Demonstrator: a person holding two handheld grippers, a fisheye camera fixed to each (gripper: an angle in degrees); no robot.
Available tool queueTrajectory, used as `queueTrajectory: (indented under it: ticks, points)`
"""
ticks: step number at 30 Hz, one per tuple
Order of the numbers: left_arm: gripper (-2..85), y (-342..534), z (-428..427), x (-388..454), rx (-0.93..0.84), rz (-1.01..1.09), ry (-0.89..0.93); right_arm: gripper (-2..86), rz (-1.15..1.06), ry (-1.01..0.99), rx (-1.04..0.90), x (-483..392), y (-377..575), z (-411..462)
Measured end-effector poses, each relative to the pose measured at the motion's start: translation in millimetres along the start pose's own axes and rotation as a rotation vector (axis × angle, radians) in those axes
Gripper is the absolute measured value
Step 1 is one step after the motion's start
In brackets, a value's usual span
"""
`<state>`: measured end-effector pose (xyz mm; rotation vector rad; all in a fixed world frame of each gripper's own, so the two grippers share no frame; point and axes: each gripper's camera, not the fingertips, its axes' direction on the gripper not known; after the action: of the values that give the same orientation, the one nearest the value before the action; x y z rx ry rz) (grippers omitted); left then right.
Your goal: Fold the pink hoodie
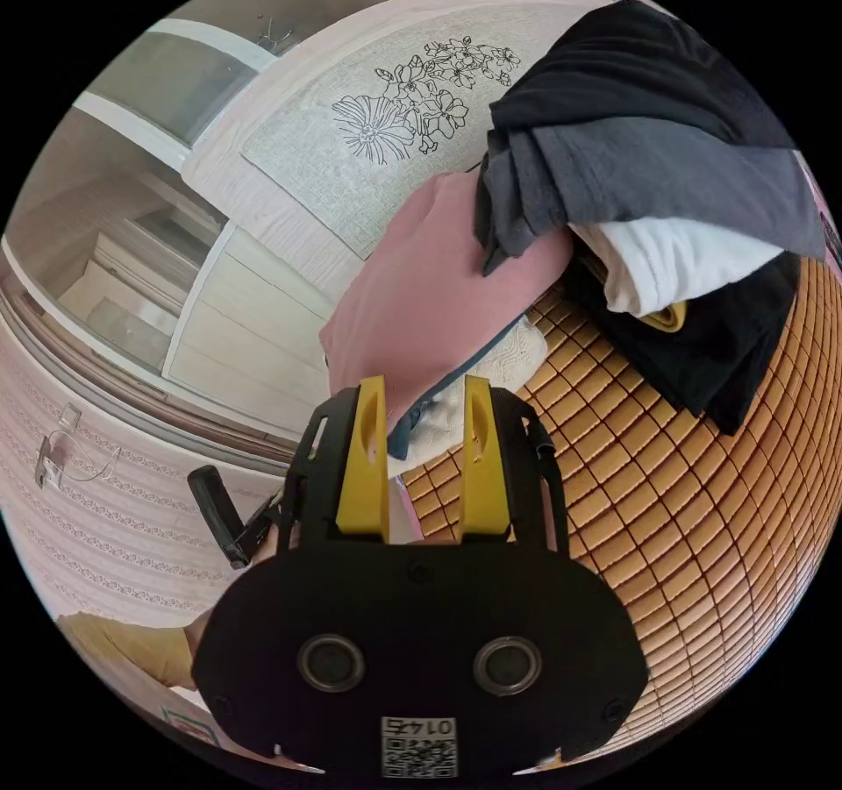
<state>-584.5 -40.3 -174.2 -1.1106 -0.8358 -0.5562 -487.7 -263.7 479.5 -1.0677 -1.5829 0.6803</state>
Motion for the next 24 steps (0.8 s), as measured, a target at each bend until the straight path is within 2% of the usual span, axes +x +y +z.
queueTrajectory:
  ticks: [6, 10, 14, 19, 22, 24]
  points:
    - [7.7, -26, 16, 5, -0.134, 0.038, -0.006, 4.4, 0.056, 0.063, -0.048, -8, -32, 24]
    - [5.0, -41, -18, 33, -0.046, 0.145, 0.003, 2.5, -0.144, 0.044, -0.011, -45, -39, -18]
    - [3.1, -51, -78, 86, 0.066, 0.292, 0.167, 2.2, -0.254, -0.012, 0.138, -79, -29, -110]
    - [3.2, -20, -133, 189, 0.085, 0.533, 0.385, 2.8, -0.272, 0.015, 0.318, -66, 51, -244]
    - [3.2, 34, -133, 252, -0.036, 0.562, 0.628, 4.1, -0.131, 0.057, 0.359, -17, 139, -318]
    - [3.6, 79, -120, 288, -0.143, 0.572, 0.717, 5.2, 0.018, 0.178, 0.325, 34, 226, -357]
